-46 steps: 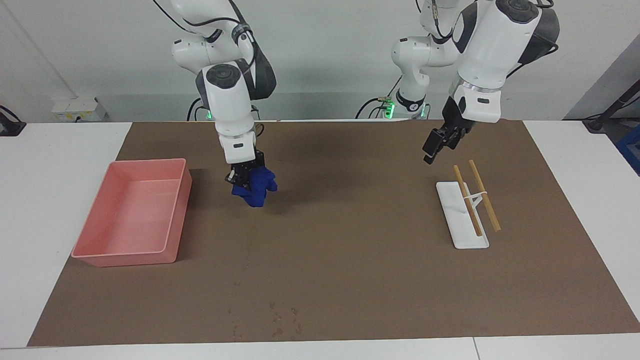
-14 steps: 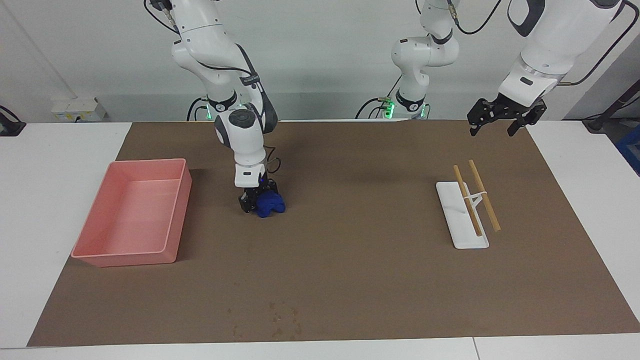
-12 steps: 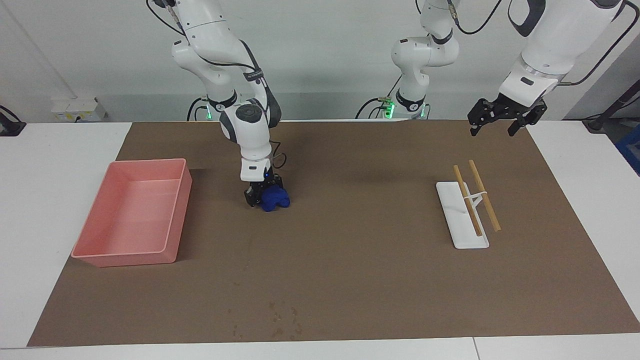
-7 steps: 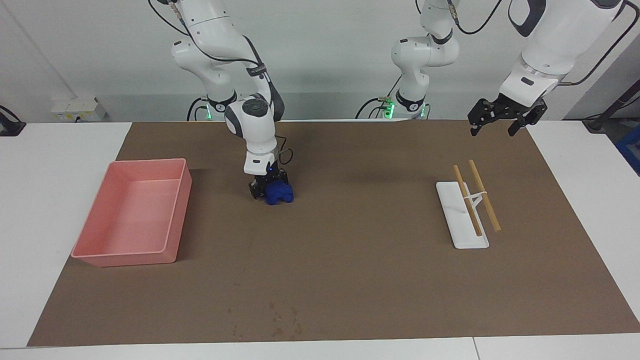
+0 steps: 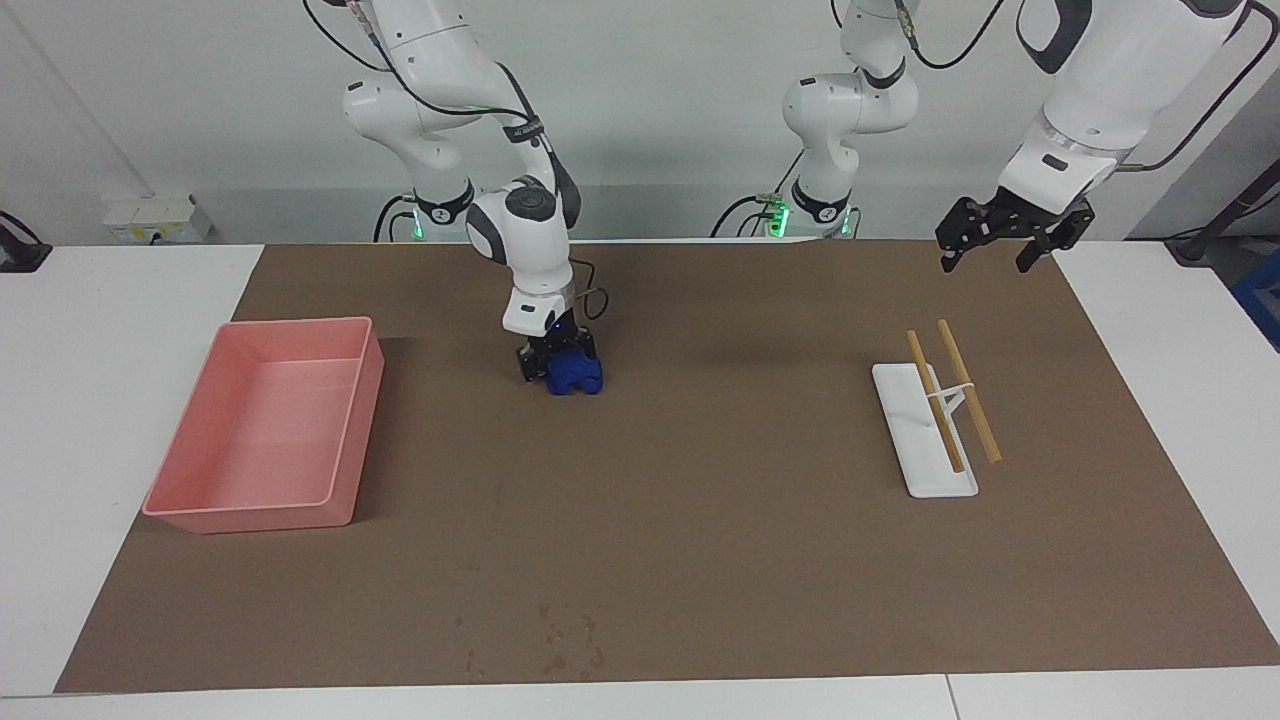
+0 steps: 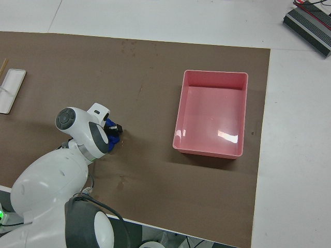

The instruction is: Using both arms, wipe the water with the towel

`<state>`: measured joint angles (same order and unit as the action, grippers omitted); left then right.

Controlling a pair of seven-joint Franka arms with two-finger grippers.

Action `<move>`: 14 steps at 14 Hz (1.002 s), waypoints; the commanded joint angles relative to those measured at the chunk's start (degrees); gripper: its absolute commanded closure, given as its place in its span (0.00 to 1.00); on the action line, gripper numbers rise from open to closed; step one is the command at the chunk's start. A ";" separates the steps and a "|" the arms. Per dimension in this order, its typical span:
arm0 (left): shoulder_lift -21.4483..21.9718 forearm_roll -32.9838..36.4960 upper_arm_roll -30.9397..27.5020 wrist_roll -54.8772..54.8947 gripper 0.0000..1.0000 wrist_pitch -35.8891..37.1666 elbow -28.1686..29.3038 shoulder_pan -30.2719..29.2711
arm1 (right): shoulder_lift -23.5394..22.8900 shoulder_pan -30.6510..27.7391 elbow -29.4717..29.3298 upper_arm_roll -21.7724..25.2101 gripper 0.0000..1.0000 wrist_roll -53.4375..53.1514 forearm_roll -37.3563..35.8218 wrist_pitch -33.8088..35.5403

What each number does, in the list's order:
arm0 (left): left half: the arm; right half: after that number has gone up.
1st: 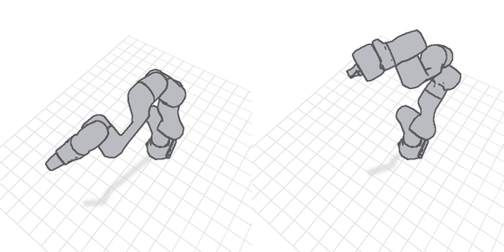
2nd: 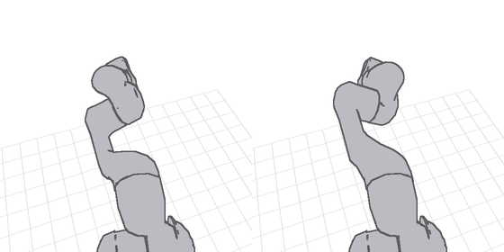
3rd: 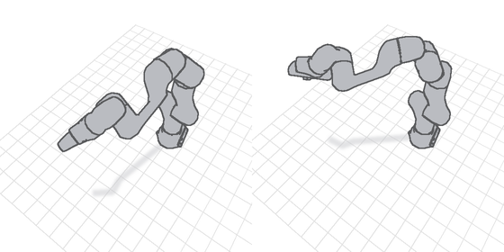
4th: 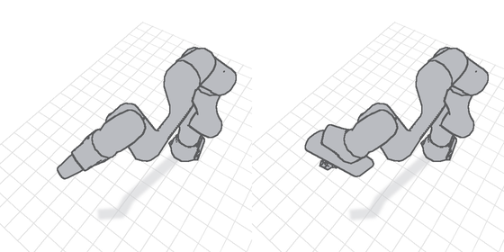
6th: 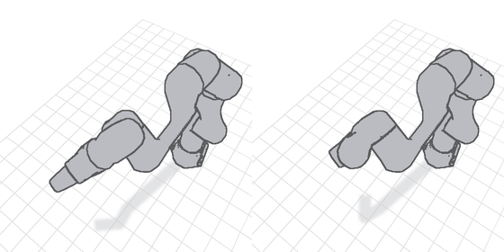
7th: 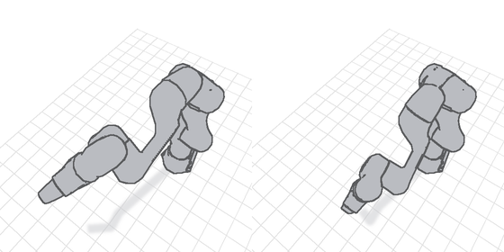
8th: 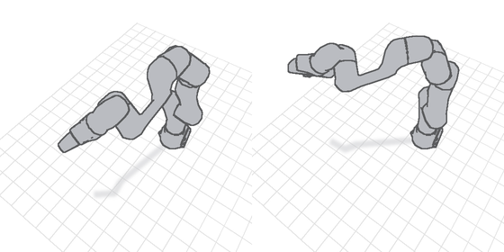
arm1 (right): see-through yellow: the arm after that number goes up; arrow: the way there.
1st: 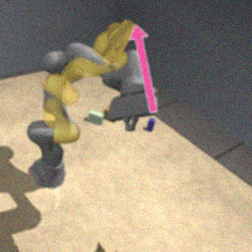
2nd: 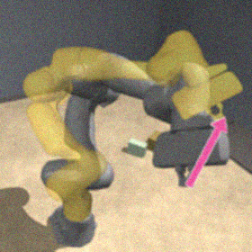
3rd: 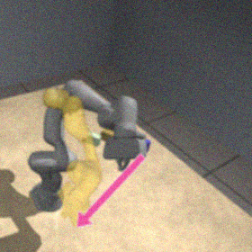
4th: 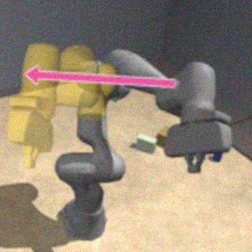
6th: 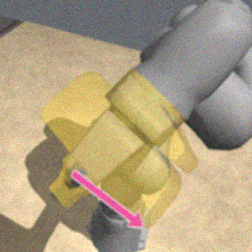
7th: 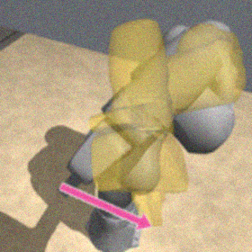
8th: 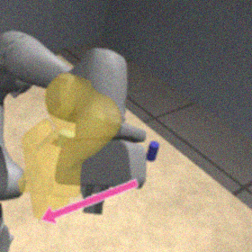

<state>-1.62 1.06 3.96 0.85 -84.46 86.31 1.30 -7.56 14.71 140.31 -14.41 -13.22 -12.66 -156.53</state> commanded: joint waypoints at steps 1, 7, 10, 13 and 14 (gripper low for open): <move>0.83 0.96 -0.44 0.21 0.00 -0.79 1.23 0.46 | -7.90 -6.07 -1.43 -1.41 1.00 15.08 -0.52 -1.76; 0.91 0.96 -0.44 0.21 0.00 -0.71 1.23 0.46 | -11.51 -17.79 -11.46 -1.06 1.00 44.94 -1.92 -1.41; 0.83 0.96 -0.44 0.21 0.00 -0.79 1.23 0.46 | -13.61 -19.45 -15.40 -0.97 1.00 45.04 -8.94 -1.23; 0.83 0.96 -0.44 0.21 0.00 -0.71 1.23 0.46 | -16.87 -20.08 -19.27 -1.06 1.00 44.95 -10.28 -1.06; 0.91 0.96 -0.44 0.21 0.00 -0.71 1.23 0.46 | -18.27 -19.99 -20.50 -1.06 1.00 44.60 -10.28 -1.32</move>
<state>-1.62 1.06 3.96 0.84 -84.46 86.31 1.30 -18.90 -4.15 124.42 -15.77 30.62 -20.49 -156.59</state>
